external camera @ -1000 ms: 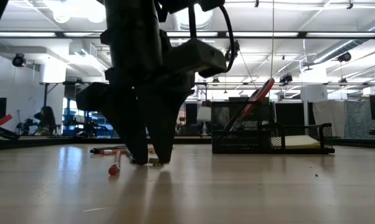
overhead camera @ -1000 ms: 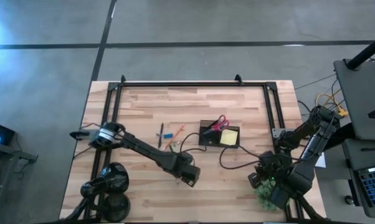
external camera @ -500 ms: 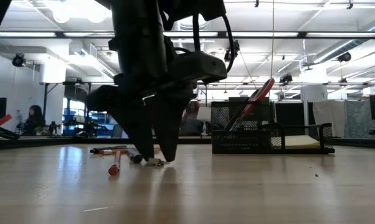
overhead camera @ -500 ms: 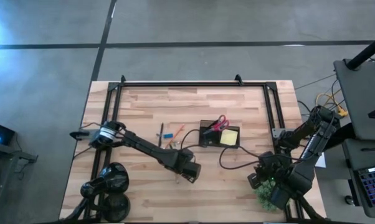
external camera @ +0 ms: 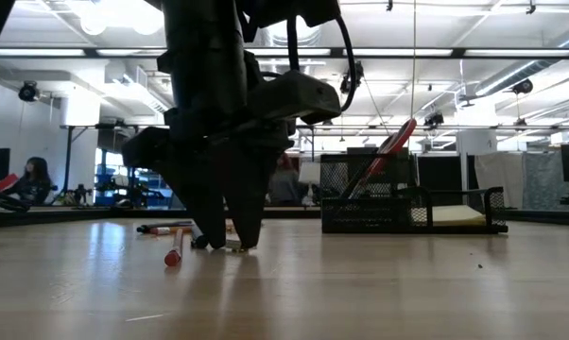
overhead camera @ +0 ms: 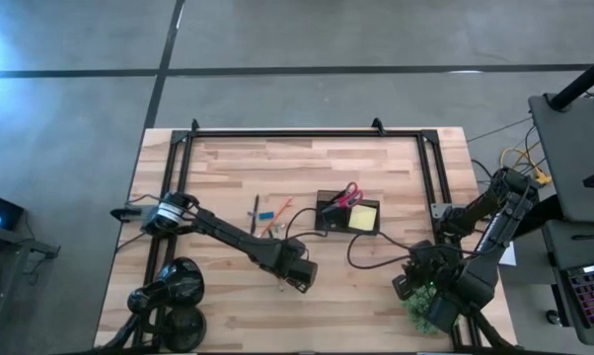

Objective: Pick and place office supplies into organizer
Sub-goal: Put the bottom yellow binder clip into the desk organizer

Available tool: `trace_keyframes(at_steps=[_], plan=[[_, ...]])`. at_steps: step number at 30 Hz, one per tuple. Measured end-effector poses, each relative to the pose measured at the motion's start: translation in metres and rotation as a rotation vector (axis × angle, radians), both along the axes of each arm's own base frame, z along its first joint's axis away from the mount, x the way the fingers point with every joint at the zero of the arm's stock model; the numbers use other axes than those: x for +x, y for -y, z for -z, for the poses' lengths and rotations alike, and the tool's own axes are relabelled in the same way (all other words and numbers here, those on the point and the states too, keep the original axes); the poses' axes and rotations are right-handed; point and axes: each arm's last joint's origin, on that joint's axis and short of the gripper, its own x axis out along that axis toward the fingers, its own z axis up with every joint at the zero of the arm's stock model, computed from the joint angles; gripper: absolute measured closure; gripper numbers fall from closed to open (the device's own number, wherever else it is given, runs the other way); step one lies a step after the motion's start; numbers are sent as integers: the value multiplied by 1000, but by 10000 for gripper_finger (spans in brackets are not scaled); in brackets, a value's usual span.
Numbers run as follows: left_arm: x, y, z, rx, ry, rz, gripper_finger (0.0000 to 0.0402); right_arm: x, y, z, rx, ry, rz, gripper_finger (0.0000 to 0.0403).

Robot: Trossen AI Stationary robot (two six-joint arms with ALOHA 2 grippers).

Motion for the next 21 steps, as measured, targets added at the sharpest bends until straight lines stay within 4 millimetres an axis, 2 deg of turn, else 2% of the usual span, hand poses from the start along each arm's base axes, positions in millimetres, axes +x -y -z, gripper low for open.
trace_keyframes(at_steps=[11,21], plan=[[4,6,15,-1,-42,12,269,-2,-2,0,-2,4,-10,326],[4,6,6,27,-16,5,359,-1,-1,0,-9,1,-25,326]])
